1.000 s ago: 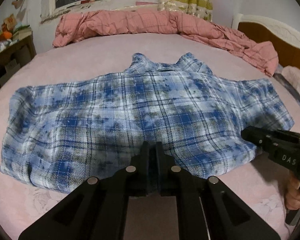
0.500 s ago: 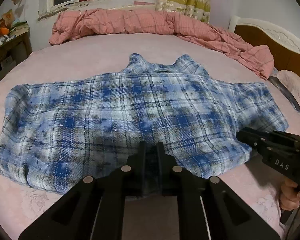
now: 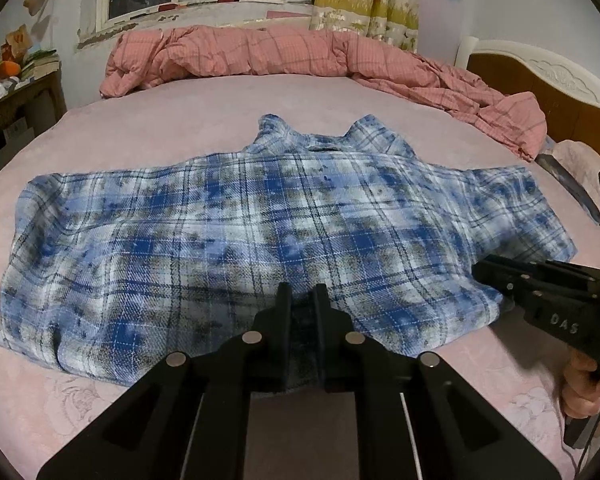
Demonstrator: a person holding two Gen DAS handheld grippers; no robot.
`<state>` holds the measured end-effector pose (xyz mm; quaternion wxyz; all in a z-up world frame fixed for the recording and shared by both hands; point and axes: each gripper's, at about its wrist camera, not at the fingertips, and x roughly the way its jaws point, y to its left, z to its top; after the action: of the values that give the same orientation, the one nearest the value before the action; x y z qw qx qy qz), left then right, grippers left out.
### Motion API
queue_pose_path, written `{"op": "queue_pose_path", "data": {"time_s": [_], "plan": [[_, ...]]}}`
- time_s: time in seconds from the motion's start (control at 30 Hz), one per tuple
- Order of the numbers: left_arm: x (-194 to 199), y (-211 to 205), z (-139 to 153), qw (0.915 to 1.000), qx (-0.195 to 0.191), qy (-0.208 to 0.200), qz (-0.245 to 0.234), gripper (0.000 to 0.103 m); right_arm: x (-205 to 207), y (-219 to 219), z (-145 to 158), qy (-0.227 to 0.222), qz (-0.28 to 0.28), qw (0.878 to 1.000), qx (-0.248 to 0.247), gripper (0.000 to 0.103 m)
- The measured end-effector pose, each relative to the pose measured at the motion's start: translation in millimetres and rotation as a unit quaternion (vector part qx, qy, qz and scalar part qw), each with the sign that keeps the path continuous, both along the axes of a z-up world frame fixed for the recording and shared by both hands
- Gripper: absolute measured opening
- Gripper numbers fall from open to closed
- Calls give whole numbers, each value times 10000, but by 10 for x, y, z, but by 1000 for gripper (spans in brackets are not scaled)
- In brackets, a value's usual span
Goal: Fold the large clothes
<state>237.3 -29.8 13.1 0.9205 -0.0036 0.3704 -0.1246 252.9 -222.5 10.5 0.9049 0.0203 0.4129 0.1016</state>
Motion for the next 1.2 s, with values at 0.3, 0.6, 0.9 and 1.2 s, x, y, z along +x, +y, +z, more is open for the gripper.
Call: {"op": "queue_pose_path", "data": {"time_s": [0.3,0.6,0.9,1.2], "plan": [[-56,-20,54,9998,33,-182,-16,0,-26,-29,31,-79,-24,10000,34,18],[-194,-100,505,9960,445,-773,85,0,-100,-669,303,-696,-1191,9867,855,13],[135,-57,1069,9953,123,-949,152,1,-220,-584,521,-1128,-850,9880,622,13],[611,-9,342,9990,-67,-361,245,1,-231,-426,456,-1244,-1033,9861,370,13]]}}
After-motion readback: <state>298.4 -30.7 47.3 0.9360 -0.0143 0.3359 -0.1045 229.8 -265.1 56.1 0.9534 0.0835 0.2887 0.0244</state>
